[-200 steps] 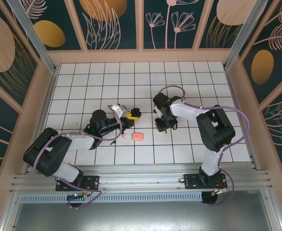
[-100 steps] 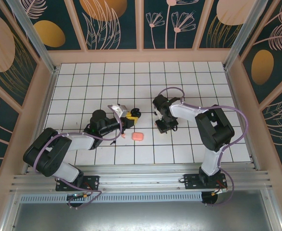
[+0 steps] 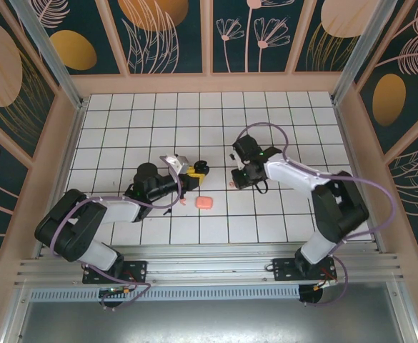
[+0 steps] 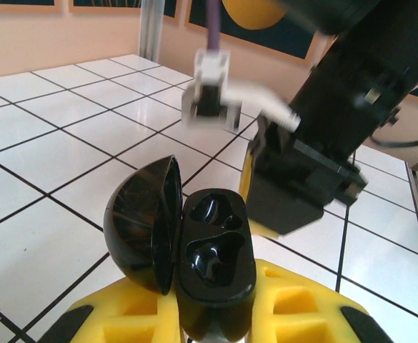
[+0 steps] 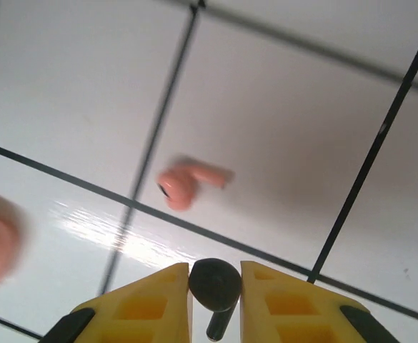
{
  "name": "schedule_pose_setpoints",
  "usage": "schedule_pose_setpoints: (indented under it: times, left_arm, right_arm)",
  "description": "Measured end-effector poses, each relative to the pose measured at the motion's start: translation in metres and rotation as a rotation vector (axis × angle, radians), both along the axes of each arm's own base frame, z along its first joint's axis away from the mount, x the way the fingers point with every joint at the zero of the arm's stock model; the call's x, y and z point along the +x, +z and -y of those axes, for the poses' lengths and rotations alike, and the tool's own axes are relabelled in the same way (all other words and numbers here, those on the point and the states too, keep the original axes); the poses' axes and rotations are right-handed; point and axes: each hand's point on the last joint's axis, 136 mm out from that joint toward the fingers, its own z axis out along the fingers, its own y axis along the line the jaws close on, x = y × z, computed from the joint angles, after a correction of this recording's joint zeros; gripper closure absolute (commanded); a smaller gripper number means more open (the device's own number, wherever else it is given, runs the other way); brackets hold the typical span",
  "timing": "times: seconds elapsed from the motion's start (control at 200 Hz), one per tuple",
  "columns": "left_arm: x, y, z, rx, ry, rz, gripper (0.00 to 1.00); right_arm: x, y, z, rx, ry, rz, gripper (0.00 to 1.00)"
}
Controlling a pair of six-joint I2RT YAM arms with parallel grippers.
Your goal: Insert the wireless bluetooth earbuds into the charging case
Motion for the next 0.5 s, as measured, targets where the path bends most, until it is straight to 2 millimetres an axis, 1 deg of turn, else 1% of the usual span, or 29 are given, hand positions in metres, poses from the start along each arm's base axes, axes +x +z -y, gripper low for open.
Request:
schedule_pose_setpoints:
  times: [0.14, 0.24, 0.36, 0.495]
  left_arm:
    - [0.004, 0.003, 0.004, -0.03, -0.005, -0.004, 0.94]
    - [0.005, 0.009, 0.008, -0.051, -0.017, 0.003, 0.94]
    - [0.008, 0.02, 0.014, -0.074, -0.034, 0.028, 0.94]
    - [0.012, 0.031, 0.021, -0.102, -0.051, 0.047, 0.94]
  right_arm:
    - [0.014, 0.059, -0.017, 0.186, -0.016, 0.182, 0.81]
    - [0.017, 0.094, -0.026, 0.306, -0.013, 0.285, 0.81]
    - [0.019, 0.13, -0.035, 0.424, 0.008, 0.393, 0.81]
    - [0.014, 0.162, -0.046, 0.516, 0.054, 0.486, 0.81]
